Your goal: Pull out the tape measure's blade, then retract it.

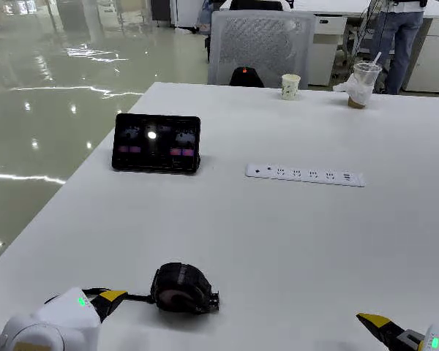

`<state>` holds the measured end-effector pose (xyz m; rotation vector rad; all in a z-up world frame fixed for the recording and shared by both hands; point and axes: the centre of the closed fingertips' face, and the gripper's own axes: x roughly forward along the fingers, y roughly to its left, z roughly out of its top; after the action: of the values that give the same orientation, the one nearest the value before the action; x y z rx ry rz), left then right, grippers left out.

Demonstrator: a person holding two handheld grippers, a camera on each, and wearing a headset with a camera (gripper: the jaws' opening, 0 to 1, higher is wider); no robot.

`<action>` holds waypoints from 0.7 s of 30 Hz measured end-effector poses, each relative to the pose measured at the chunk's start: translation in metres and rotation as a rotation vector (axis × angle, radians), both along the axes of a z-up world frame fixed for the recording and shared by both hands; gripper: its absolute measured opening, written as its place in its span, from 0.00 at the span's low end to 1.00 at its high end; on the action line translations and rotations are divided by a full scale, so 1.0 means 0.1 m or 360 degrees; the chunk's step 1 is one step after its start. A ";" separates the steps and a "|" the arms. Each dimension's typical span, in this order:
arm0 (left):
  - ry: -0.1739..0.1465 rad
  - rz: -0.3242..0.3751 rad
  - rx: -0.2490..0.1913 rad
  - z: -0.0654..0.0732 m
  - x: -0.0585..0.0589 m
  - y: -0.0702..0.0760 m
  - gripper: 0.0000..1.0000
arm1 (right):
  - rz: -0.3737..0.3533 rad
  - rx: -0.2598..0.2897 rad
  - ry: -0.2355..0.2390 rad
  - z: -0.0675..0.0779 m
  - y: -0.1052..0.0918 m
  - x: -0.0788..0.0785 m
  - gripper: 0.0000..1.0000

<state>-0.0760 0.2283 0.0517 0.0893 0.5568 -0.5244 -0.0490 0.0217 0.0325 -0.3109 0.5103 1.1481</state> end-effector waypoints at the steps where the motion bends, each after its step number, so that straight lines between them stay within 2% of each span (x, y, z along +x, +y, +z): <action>1: 0.0001 -0.0006 0.0004 0.00 0.00 0.00 0.99 | 0.0001 0.0001 0.0001 0.00 0.00 0.00 0.99; 5: 0.0019 -0.0033 0.0023 -0.04 -0.03 -0.01 0.99 | 0.0006 -0.0005 0.0006 -0.01 -0.01 -0.01 0.99; 13: 0.0044 -0.0024 0.0016 -0.08 -0.08 0.00 0.99 | 0.0018 -0.0020 0.0026 -0.06 -0.01 -0.06 0.99; 21: 0.0039 -0.0024 0.0014 -0.09 -0.10 -0.01 0.99 | 0.0017 -0.0035 0.0041 -0.08 -0.02 -0.08 0.99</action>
<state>-0.0863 0.2273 0.0426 0.0954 0.5829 -0.5383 -0.0566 0.0199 0.0243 -0.3188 0.5449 1.1588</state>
